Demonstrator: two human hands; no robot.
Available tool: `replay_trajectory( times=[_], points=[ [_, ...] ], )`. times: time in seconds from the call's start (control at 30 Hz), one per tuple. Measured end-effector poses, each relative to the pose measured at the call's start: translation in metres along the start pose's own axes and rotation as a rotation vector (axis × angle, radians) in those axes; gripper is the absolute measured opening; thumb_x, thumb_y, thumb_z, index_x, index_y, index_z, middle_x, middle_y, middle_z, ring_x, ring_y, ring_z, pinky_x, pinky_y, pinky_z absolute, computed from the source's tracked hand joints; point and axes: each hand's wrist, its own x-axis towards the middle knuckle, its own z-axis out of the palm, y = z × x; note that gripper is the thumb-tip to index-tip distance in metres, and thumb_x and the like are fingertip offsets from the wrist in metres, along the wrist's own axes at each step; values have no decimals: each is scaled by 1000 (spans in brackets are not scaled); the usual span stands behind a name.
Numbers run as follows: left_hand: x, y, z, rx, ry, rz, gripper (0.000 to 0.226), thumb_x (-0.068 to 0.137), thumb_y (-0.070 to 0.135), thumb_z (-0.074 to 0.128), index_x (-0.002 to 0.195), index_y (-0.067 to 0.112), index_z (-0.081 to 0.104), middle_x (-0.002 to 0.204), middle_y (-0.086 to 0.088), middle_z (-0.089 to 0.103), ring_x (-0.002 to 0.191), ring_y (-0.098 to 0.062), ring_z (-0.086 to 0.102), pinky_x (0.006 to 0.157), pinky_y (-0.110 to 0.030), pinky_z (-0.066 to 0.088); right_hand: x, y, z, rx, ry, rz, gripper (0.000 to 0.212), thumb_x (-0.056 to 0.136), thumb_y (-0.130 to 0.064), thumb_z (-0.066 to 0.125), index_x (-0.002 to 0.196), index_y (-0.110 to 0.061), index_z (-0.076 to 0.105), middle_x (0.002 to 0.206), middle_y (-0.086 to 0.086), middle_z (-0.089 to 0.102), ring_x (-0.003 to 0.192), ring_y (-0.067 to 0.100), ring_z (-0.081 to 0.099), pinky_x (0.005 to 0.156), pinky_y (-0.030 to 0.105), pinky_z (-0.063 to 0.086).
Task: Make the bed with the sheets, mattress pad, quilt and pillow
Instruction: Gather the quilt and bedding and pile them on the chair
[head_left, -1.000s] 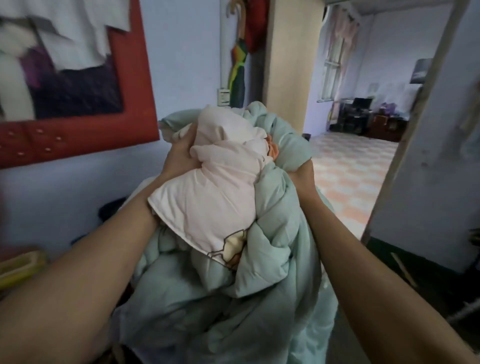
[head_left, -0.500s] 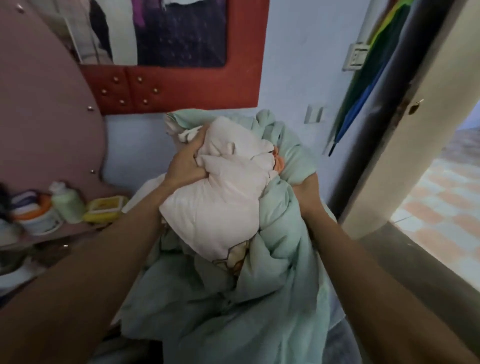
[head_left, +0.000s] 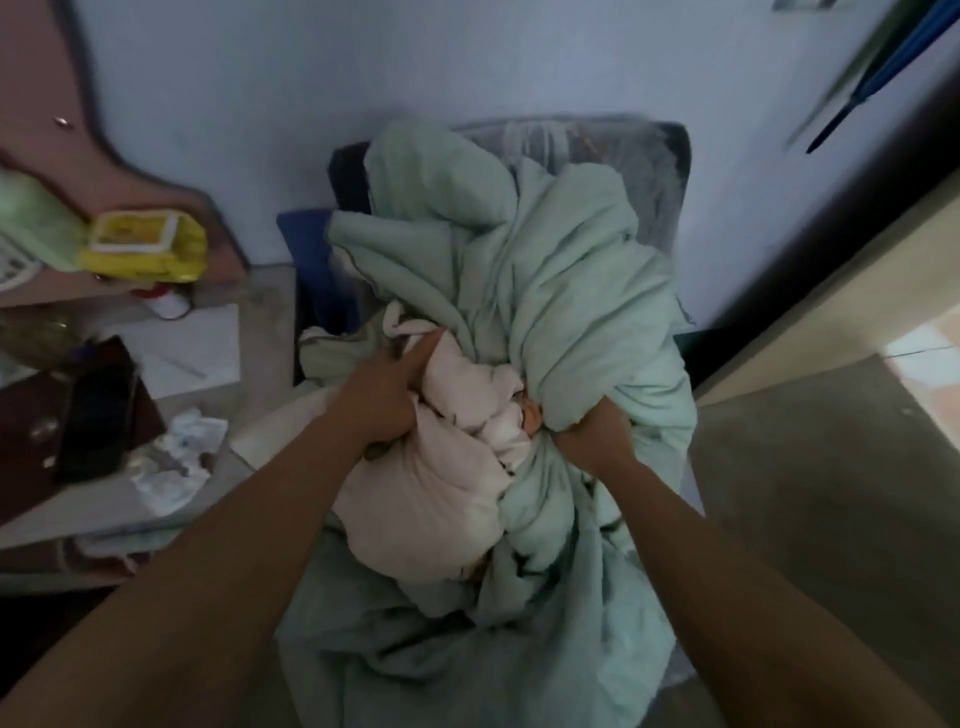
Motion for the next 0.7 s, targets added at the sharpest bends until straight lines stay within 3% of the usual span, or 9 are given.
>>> replay_trajectory(
  times=[0.07, 0.13, 0.27, 0.4, 0.47, 0.57, 0.63, 0.7],
  points=[
    [7, -7, 27, 80, -4, -9, 85, 92, 20, 52, 141, 47, -12, 157, -13, 12, 137, -32, 30, 113, -37, 28, 3, 25, 18, -38, -44, 42, 41, 87, -22, 66, 121, 0, 58, 120, 18, 62, 115, 29, 55, 88, 25, 37],
    [13, -11, 46, 155, -3, -15, 83, 93, 30, 51, 141, 46, -16, 158, -14, 3, 139, -35, 24, 114, -40, 25, 4, 40, 29, -49, -52, 90, 45, 86, -21, 67, 124, 1, 57, 123, 19, 61, 117, 30, 54, 89, 26, 37],
    [24, -16, 68, 243, -44, -136, 84, 93, 43, 47, 133, 52, -26, 158, -16, -5, 138, -41, 24, 112, -47, 29, 11, 55, 45, -100, -95, 62, 54, 85, -21, 67, 132, -1, 51, 131, 21, 55, 124, 35, 49, 100, 37, 38],
    [23, -16, 65, 283, -43, -141, 86, 92, 43, 49, 138, 51, -24, 157, -15, -8, 141, -41, 15, 113, -51, 25, 11, 52, 38, -127, -109, 22, 53, 86, -15, 64, 135, 0, 48, 135, 21, 52, 127, 36, 47, 101, 34, 34],
    [20, -13, 60, 276, -60, -152, 88, 92, 37, 50, 136, 53, -25, 157, -11, -13, 144, -37, 6, 115, -52, 21, 6, 47, 29, -113, -119, -4, 54, 88, -16, 63, 136, 1, 46, 137, 21, 50, 130, 35, 45, 104, 32, 32],
    [10, -1, 46, 271, -116, -159, 88, 93, 22, 47, 137, 49, -24, 156, -9, -18, 145, -33, -4, 117, -50, 14, -3, 43, 15, -86, -107, -60, 46, 96, -27, 54, 132, 2, 50, 132, 23, 55, 123, 37, 53, 102, 41, 44],
    [4, 8, 37, 276, -160, -170, 89, 91, 17, 49, 144, 41, -18, 156, -7, -22, 145, -32, -8, 118, -48, 11, -11, 37, 2, -69, -181, 13, 59, 87, -20, 66, 138, -4, 43, 139, 18, 49, 130, 32, 45, 108, 38, 37],
    [-3, 19, 29, 282, -181, -148, 92, 88, 14, 54, 148, 34, -13, 156, -7, -22, 145, -31, -8, 119, -46, 9, -23, 34, -13, -75, -192, 60, 70, 78, -13, 74, 139, -3, 41, 137, 16, 49, 129, 31, 44, 105, 33, 37]
  ],
)
